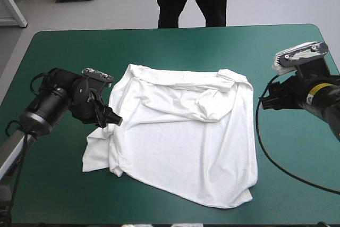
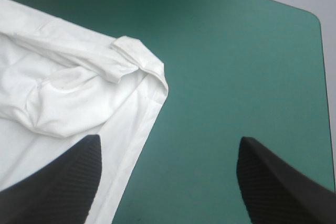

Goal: Fold the cloth

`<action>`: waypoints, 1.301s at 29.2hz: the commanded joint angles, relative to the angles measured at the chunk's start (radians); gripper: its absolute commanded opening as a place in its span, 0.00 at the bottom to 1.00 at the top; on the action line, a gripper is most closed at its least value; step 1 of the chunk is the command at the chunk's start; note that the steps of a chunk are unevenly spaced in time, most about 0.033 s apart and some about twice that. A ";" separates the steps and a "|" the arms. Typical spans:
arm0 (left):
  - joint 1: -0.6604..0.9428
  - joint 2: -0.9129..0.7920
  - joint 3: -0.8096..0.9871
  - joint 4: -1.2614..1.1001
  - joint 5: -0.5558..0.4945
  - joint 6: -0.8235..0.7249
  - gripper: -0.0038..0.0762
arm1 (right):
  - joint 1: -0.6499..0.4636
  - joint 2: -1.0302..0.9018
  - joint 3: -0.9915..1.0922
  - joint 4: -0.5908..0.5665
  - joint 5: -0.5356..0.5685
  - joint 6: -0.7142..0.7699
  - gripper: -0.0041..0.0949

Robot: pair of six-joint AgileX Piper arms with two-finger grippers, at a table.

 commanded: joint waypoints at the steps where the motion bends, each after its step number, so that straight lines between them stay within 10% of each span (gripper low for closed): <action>1: -0.001 0.013 0.017 0.041 -0.044 0.012 0.54 | 0.025 -0.017 -0.003 -0.025 -0.039 -0.014 0.72; 21: 0.100 0.350 0.032 -0.045 -0.162 0.084 0.62 | 0.038 -0.068 -0.002 -0.059 -0.039 -0.014 0.72; 29: 0.100 0.352 0.032 -0.045 -0.151 0.075 0.06 | 0.038 -0.069 -0.002 -0.061 -0.039 -0.014 0.67; 38: 0.153 0.337 0.027 0.229 -0.096 -0.112 0.04 | 0.038 -0.069 -0.002 -0.057 -0.039 -0.014 0.67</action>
